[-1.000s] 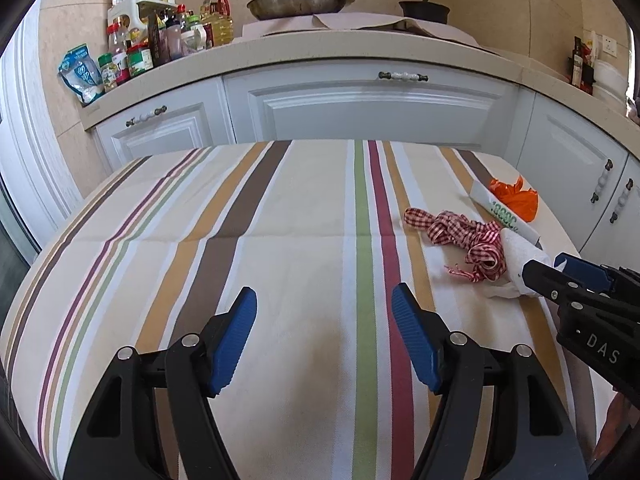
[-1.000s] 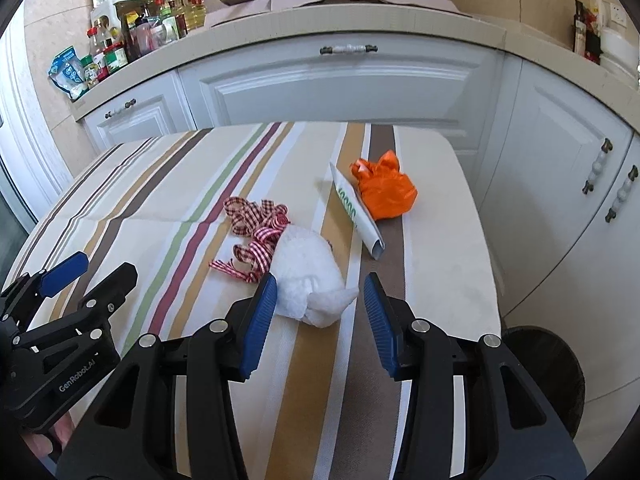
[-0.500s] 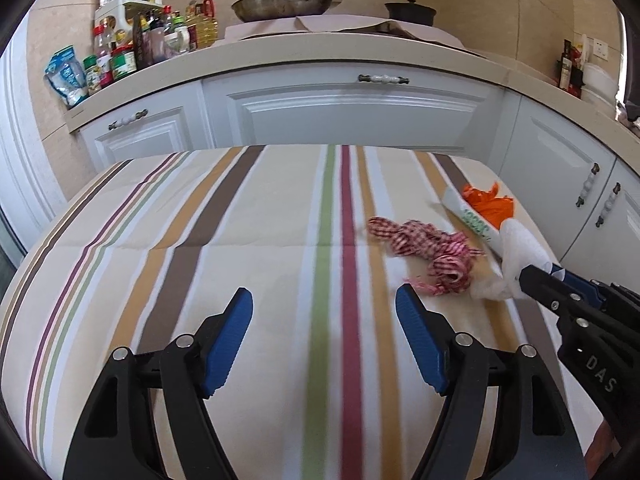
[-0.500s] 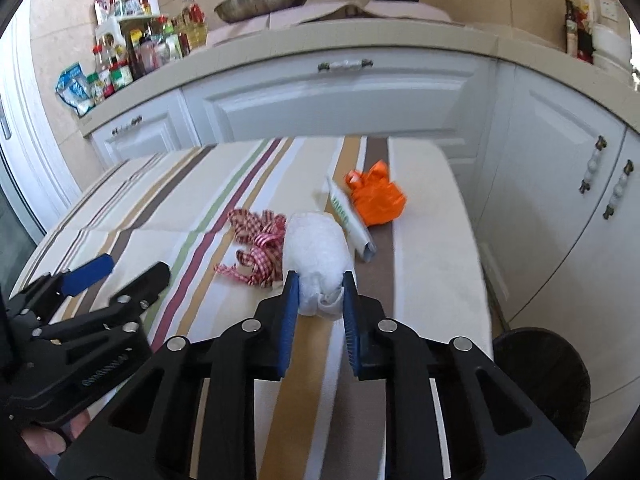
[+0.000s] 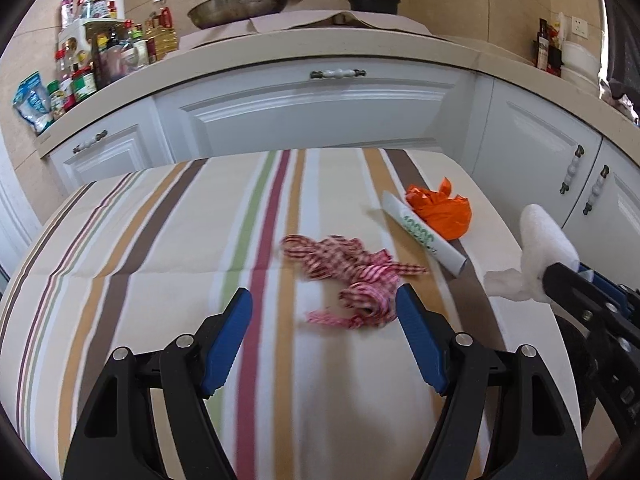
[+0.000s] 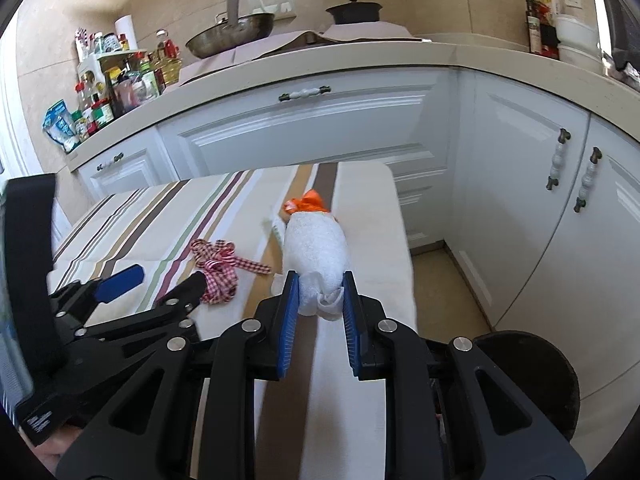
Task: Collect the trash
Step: 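Lift the white tissue with the right tool, then grasp the red-checked ribbon with the left tool while the right tool holds the tissue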
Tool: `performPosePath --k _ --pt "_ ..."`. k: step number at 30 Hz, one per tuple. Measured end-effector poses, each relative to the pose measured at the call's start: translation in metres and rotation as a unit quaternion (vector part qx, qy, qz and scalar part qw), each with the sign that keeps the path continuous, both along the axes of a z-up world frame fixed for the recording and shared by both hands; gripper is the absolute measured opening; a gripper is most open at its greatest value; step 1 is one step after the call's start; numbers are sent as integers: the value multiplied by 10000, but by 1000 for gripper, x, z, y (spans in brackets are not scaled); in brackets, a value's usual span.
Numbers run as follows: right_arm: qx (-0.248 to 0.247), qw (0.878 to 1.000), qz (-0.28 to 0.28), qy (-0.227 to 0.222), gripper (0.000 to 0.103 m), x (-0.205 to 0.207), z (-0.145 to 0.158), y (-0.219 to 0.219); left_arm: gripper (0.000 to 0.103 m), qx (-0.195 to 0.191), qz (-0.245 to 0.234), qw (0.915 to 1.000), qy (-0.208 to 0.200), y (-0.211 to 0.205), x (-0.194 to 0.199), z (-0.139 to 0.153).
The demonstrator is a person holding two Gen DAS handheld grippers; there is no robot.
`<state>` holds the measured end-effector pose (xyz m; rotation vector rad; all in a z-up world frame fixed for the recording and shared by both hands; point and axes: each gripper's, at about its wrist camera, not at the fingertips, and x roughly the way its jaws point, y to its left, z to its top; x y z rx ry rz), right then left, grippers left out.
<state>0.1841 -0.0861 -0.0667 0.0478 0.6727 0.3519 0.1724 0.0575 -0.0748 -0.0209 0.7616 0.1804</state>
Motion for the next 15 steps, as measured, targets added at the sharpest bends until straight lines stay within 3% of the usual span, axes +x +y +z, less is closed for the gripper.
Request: performPosePath --k 4,8,12,14,15 --pt "76 9999 -71 3 21 3 0 -10 71 6 -83 9998 178 -7 13 -5" --pt "134 9999 -95 17 21 5 -2 -17 50 -138 -121 9989 435 -6 22 -14" --pt "160 9998 -97 32 21 5 -3 -17 41 -291 -175 9980 533 -4 23 -18" --pt "170 9998 -103 37 21 5 -4 -17 27 -340 -244 9976 550 -3 22 -19" --pt "177 9998 -107 45 21 5 -4 -17 26 -348 -266 9975 557 -4 22 -19"
